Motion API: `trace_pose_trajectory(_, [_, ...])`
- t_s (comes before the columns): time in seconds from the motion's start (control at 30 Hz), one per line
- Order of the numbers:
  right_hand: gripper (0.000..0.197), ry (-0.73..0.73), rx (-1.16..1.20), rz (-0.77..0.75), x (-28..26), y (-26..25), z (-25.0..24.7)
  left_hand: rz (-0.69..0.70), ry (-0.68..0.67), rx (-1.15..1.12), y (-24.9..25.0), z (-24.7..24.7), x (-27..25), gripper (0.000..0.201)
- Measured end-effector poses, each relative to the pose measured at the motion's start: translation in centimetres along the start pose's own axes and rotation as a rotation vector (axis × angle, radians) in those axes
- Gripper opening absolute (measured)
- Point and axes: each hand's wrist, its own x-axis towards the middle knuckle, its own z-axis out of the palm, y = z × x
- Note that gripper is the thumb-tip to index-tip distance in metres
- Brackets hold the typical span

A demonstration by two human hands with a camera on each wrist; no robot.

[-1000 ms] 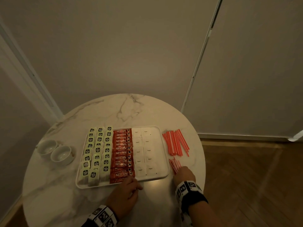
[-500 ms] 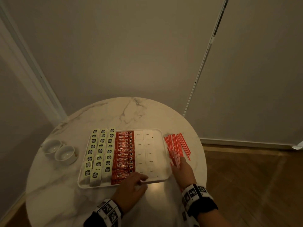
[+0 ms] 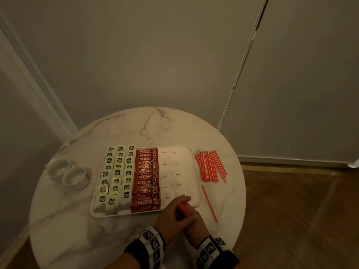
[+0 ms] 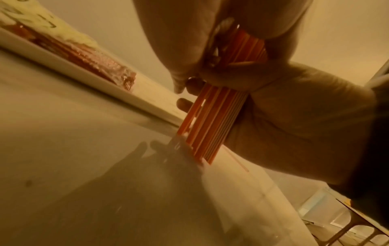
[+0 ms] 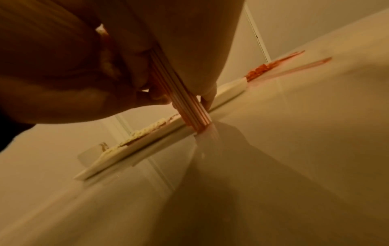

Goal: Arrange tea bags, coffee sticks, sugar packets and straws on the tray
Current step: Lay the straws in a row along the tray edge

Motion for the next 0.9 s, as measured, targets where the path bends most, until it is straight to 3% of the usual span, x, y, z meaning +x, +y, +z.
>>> trace_pose_trajectory(0.13, [0.033, -0.070, -0.309, 0.031, 1.4, 0.0, 0.0, 0.008, 0.022, 0.004, -0.3, 0.3, 0.4, 0.035])
trace_pose_trajectory(0.23, [0.037, -0.068, -0.275, 0.058, 1.4, -0.9, -0.3, 0.031, 0.037, 0.001, -0.3, 0.3, 0.7, 0.026])
trace_pose_trajectory(0.33, [0.034, -0.102, -0.351, 0.012, 1.7, -0.8, -0.6, 0.033, 0.038, 0.035, -0.3, 0.5, 0.8, 0.031])
trace_pose_trajectory(0.47, [0.034, -0.216, -0.458, 0.104, 2.2, 0.1, -0.8, -0.029, -0.016, 0.056, -1.2, 0.9, 0.8, 0.047])
trace_pose_trajectory(0.53, [0.036, -0.289, -0.525, 0.075, 2.6, -0.5, -1.5, -0.041, -0.030, 0.057, -0.8, 0.7, 1.2, 0.039])
trace_pose_trajectory(0.63, [0.035, -0.300, -0.214, 0.070, 2.7, -1.7, -2.5, -0.084, 0.045, -0.102, 0.8, -0.1, 2.5, 0.020])
trace_pose_trajectory(0.73, [0.041, -0.262, -0.013, 0.084, 3.2, -3.4, -3.2, -0.174, 0.154, -0.373, 2.6, -1.2, 4.5, 0.027])
trace_pose_trajectory(0.83, [0.020, -0.075, -0.181, 0.024, 6.1, -4.4, -4.0, -0.233, 0.209, -0.512, 4.3, -1.9, 6.6, 0.037])
trace_pose_trajectory(0.9, [0.014, 0.081, -0.298, 0.090, 9.0, -4.5, -4.8, -0.225, 0.296, -0.478, 4.9, -2.5, 7.8, 0.041])
